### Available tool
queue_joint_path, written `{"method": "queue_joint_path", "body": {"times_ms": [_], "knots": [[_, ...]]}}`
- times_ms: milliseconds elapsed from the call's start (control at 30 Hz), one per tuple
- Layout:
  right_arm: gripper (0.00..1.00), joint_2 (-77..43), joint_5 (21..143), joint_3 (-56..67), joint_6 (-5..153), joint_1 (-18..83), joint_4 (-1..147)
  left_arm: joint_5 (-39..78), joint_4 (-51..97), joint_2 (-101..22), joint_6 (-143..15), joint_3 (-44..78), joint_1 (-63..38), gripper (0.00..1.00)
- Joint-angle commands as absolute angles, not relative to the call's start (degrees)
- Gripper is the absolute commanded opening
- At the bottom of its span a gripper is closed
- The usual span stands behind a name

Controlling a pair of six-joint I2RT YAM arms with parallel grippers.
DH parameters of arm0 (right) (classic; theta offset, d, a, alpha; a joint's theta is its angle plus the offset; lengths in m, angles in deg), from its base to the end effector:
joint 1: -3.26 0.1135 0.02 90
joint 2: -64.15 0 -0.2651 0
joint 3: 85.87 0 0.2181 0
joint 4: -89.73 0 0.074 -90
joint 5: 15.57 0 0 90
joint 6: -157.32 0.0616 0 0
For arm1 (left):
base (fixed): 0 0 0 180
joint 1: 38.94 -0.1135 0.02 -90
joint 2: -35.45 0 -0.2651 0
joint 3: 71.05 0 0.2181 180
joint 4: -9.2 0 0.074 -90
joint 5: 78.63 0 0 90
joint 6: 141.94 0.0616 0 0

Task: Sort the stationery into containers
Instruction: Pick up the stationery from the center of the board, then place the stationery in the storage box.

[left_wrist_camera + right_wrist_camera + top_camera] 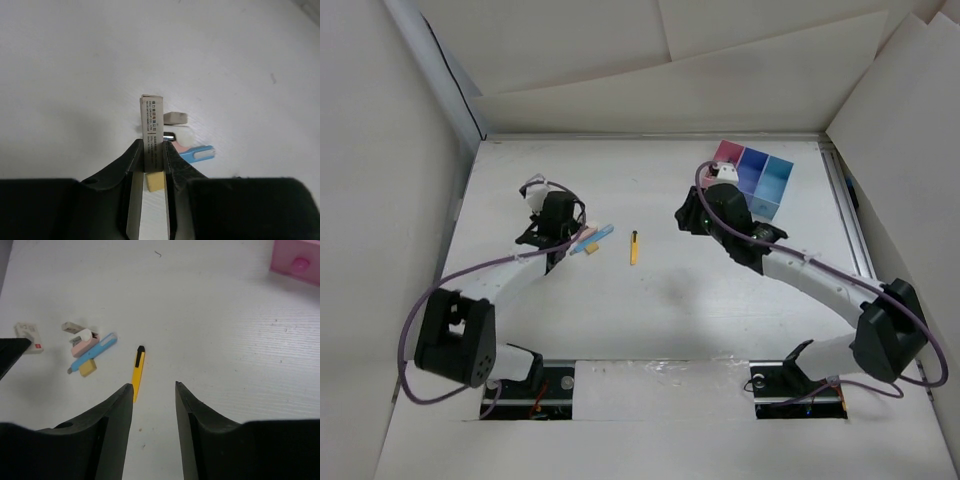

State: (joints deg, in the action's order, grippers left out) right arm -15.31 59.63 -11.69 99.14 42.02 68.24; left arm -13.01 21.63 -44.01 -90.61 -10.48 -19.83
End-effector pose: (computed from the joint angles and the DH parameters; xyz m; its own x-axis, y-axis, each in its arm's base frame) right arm 0.2500 0.1805 0.2939 -0.5238 0.2332 -0.8193 -0.1780 0.9106 0.3730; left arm 0.2814 -0.0706 0.2359 -0.3616 -0.4770 -0.8011 -0.3342 0.8684 -0.3663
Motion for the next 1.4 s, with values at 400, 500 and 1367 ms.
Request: {"method": "queue_joint_path", "body": {"times_ms": [400,500,1367], "knots": [[0.73,8.76,45.43,-22.09,106.87,32.98,70.86,-8.66,15.06,-49.25,-87.01,10.19,-2.42,0.08],[0.74,12.81,46.66,-23.24,106.87,30.95,70.86,-8.68,16.37,-58.81,-83.32,22.46,2.70,0.08],[0.77,20.64,52.72,-23.77,107.93,23.56,68.40,16.47,14.45,-107.63,-75.93,81.32,6.32,0.16]]}}
